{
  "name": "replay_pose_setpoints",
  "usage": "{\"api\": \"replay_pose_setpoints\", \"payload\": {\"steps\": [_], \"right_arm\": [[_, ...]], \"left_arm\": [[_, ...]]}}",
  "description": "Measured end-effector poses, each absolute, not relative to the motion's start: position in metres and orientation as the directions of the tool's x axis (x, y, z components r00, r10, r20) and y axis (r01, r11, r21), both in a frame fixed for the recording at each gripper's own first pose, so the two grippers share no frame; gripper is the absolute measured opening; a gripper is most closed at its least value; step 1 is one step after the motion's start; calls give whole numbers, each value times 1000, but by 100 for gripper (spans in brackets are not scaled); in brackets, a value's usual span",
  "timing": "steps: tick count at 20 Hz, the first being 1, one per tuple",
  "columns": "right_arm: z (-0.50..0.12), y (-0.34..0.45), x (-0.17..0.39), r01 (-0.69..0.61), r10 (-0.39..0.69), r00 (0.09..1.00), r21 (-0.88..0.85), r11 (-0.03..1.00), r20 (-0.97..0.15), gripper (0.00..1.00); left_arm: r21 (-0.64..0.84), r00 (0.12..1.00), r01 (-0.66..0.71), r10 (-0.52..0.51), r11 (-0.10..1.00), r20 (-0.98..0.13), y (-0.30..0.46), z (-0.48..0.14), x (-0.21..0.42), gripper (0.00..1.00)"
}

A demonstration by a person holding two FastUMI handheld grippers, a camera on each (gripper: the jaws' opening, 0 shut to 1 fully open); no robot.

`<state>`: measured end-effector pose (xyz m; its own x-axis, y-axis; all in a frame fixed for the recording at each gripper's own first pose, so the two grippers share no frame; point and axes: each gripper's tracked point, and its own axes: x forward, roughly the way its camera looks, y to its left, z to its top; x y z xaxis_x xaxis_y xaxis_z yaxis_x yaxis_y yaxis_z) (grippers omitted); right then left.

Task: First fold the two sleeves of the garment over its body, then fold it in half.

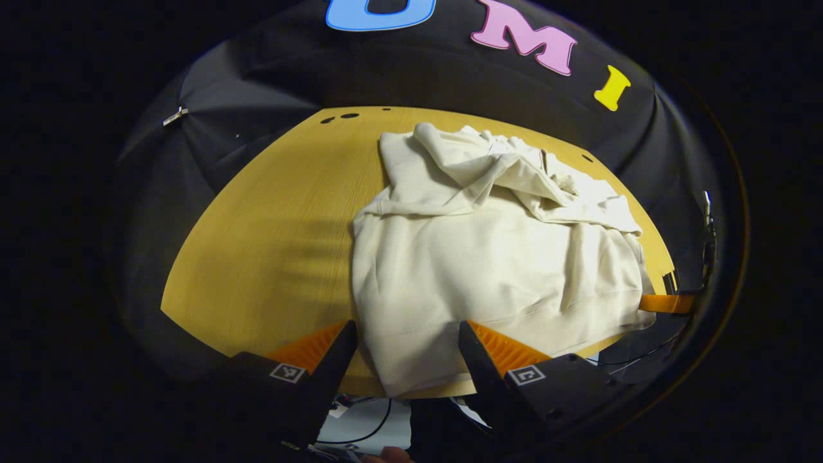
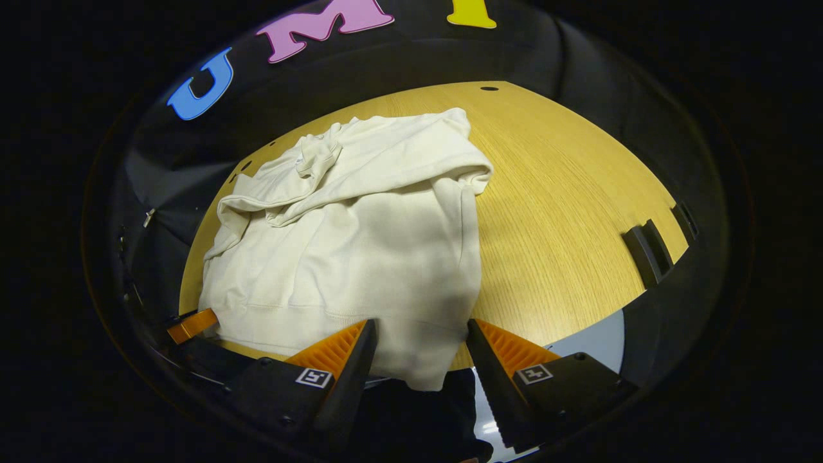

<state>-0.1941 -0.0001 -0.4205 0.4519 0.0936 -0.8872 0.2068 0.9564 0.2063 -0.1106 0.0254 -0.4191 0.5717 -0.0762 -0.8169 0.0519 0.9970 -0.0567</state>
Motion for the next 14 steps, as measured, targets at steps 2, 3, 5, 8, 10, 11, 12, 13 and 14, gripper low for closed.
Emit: {"api": "replay_pose_setpoints", "payload": {"steps": [2,3,5,8,10,11,12,13,14], "right_arm": [[-426,-6,-193,156,30,443,110,982,-896,81],[-427,-3,-191,111,32,445,91,990,-895,76],[-426,15,-189,53,62,456,97,994,-888,58],[-424,22,-189,22,96,444,118,993,-891,20],[-420,28,-195,33,155,420,186,982,-894,13],[-412,25,-193,35,177,429,212,977,-886,13],[-404,23,-190,34,187,442,225,974,-877,13],[-396,20,-190,32,203,452,243,970,-869,13],[-388,19,-189,32,217,456,259,965,-863,13]], "left_arm": [[-10,571,127,-82,992,-817,19,-420,-107,98],[-20,562,140,-96,990,-822,13,-421,-108,92],[-39,546,165,-124,986,-829,3,-421,-107,75],[-81,528,145,-146,986,-836,-4,-419,-102,21],[-111,502,137,-165,984,-849,-5,-417,-104,6],[-126,485,136,-177,983,-856,-4,-414,-105,9],[-134,477,138,-185,981,-859,-1,-410,-104,8],[-139,478,142,-191,980,-857,1,-403,-104,8],[-149,482,142,-199,979,-853,2,-395,-105,8]]}}
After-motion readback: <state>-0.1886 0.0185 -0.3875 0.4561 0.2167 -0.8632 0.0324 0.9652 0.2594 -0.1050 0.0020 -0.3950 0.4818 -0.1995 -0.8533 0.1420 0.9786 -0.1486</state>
